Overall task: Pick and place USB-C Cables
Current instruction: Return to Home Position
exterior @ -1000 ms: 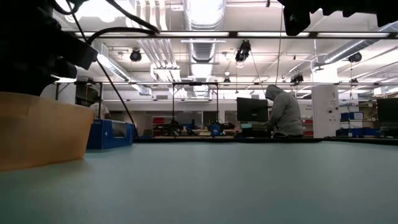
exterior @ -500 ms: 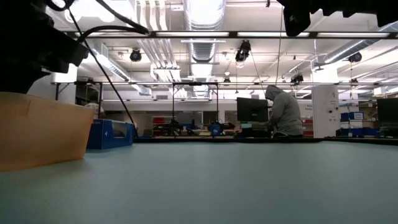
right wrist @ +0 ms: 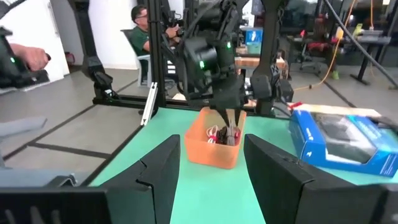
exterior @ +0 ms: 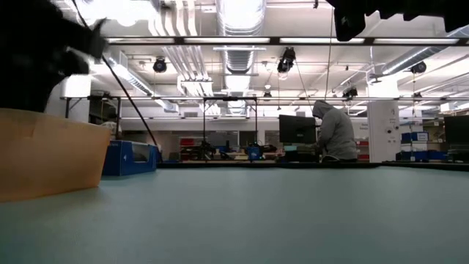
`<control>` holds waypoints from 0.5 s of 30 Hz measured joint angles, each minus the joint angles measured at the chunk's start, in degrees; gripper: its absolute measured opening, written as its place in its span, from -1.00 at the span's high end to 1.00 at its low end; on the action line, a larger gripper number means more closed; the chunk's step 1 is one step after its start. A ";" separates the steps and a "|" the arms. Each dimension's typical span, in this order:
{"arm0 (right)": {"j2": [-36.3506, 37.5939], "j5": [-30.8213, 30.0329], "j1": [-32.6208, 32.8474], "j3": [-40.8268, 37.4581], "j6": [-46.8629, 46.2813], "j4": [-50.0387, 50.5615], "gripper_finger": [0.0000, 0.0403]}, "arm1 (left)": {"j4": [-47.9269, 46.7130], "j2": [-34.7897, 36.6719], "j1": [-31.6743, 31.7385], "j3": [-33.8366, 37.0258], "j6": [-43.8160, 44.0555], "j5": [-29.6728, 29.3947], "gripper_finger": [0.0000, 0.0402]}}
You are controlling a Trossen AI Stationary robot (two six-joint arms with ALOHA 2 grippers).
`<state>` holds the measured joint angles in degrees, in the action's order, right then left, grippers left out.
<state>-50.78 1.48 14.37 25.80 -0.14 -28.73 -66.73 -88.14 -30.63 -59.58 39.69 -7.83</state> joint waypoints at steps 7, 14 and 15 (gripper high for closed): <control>0.00 0.03 0.00 -3.71 6.74 -6.83 0.16 | 16.10 9.93 -4.31 2.10 -4.65 -18.77 0.70; 0.15 0.01 -0.25 -9.62 11.60 -17.32 0.17 | 45.39 19.70 -2.57 12.98 -28.75 -29.08 0.97; 0.30 -0.01 -0.52 -10.16 11.78 -17.80 0.17 | 49.64 21.02 -1.66 14.96 -31.49 -29.03 0.98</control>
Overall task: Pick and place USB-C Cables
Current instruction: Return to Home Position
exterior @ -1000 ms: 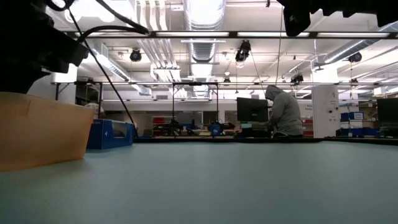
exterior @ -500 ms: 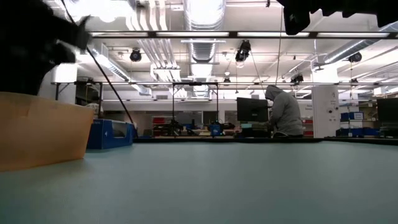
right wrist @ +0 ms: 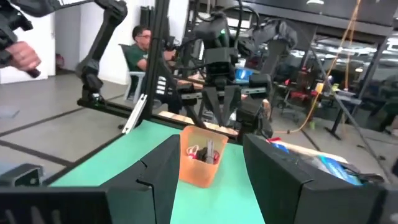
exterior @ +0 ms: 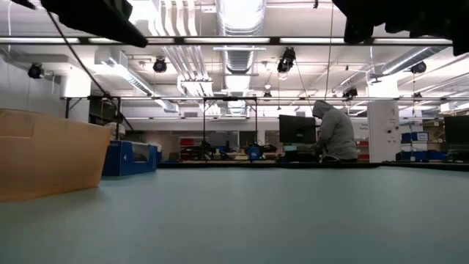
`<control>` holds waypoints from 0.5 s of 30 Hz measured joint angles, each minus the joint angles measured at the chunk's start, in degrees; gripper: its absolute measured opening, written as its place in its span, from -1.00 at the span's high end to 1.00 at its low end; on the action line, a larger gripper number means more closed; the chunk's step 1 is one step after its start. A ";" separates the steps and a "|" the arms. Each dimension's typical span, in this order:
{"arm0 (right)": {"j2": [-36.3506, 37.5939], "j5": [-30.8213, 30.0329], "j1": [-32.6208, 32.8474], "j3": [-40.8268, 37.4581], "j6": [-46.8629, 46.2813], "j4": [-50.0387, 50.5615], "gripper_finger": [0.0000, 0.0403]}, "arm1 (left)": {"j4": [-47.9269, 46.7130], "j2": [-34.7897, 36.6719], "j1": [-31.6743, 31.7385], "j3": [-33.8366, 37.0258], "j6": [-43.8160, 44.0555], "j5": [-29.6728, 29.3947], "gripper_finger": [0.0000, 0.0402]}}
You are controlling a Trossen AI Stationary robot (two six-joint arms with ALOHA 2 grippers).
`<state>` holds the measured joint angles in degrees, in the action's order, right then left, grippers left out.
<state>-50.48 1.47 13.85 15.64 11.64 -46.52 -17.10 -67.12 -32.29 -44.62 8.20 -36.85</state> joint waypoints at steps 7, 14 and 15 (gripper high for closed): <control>3.15 -1.56 -4.06 -1.60 0.48 -0.46 0.17 | 12.03 10.61 7.67 10.47 -7.12 5.90 1.00; 7.45 -1.40 -9.27 -1.70 2.18 5.55 0.17 | 12.10 20.52 11.28 15.49 -9.49 6.83 1.00; 8.13 -1.13 -10.13 -1.70 2.49 6.43 0.17 | 12.14 21.71 11.50 15.98 -9.84 6.83 1.00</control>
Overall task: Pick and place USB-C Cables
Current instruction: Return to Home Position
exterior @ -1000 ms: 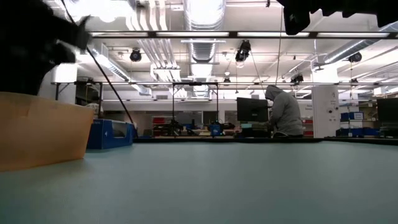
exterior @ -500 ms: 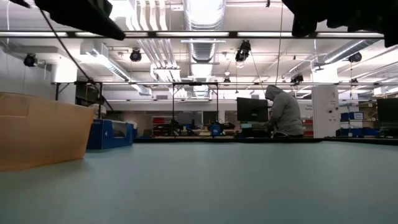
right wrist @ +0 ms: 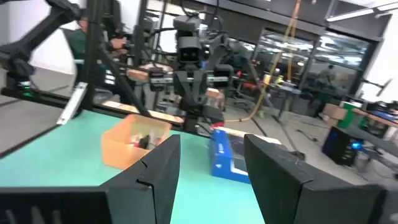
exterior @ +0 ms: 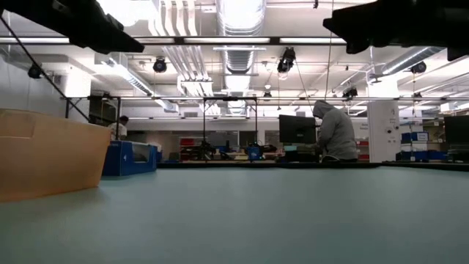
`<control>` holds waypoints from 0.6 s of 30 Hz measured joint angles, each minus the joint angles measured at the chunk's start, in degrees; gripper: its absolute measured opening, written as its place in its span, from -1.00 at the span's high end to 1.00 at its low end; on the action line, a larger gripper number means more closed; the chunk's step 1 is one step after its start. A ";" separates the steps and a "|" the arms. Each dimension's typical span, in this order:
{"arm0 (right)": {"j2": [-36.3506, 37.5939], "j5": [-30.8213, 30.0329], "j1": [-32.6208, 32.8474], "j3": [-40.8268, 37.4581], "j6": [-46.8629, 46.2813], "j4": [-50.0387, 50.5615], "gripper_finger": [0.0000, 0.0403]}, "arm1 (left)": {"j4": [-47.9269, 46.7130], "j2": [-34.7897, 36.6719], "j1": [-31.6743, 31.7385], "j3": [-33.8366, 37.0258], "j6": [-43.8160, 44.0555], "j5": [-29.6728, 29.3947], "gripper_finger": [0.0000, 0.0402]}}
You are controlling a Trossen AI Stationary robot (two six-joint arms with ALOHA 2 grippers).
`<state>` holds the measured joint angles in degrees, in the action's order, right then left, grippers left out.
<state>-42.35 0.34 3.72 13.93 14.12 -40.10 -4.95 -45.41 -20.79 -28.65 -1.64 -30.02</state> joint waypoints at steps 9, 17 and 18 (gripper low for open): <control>9.18 3.17 -5.65 -0.44 0.08 9.87 0.17 | 0.02 8.61 0.54 5.11 -0.29 0.00 1.00; 17.89 3.22 -5.63 -5.20 -0.04 13.22 0.17 | 0.42 14.33 0.54 10.01 -0.19 0.00 1.00; 18.88 3.17 -5.63 -5.66 -0.08 13.41 0.17 | 0.44 15.02 0.54 10.43 -0.17 0.00 1.00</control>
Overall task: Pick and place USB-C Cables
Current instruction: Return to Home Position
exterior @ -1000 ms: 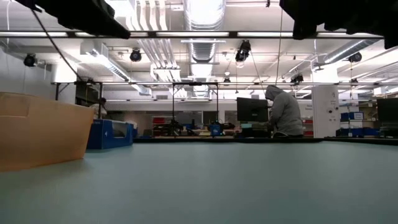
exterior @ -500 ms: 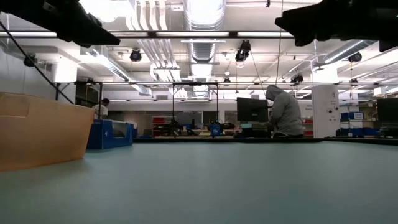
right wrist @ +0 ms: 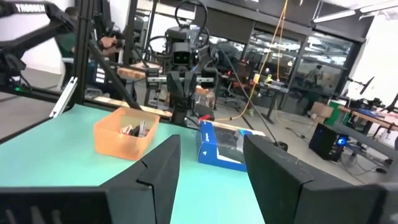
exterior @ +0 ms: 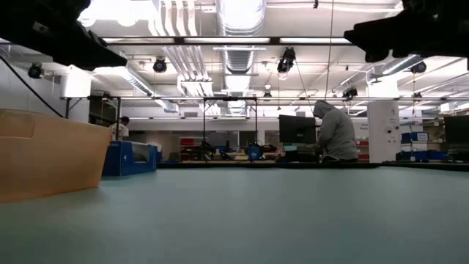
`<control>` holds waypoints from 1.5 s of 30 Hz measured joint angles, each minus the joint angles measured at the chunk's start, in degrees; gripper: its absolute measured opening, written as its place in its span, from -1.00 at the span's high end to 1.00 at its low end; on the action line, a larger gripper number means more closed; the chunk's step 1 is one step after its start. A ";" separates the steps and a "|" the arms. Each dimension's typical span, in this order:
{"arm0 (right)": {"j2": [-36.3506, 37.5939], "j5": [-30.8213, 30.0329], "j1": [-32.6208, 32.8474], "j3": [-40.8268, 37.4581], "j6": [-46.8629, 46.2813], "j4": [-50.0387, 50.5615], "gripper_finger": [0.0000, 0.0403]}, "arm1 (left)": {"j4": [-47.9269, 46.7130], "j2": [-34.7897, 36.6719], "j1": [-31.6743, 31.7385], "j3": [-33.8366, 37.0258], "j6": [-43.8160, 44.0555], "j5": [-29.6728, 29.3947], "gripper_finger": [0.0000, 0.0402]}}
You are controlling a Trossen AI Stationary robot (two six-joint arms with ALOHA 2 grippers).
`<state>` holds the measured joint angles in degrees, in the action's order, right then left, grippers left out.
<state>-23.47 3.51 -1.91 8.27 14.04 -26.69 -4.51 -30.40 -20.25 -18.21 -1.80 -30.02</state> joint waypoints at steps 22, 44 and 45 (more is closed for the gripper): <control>19.56 -0.21 0.00 -2.38 -1.53 18.16 0.17 | 14.68 12.03 0.00 13.28 1.40 0.00 1.00; 21.71 4.03 0.15 -7.58 -16.95 17.29 0.16 | 25.00 11.02 0.00 17.77 -0.09 0.07 1.00; 21.40 4.02 0.15 -7.58 -19.05 17.84 0.16 | 25.00 11.02 0.00 17.79 -0.09 0.07 1.00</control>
<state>-2.07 7.53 -1.76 0.69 -5.00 -8.85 20.49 -19.38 -20.25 -0.43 -1.89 -29.95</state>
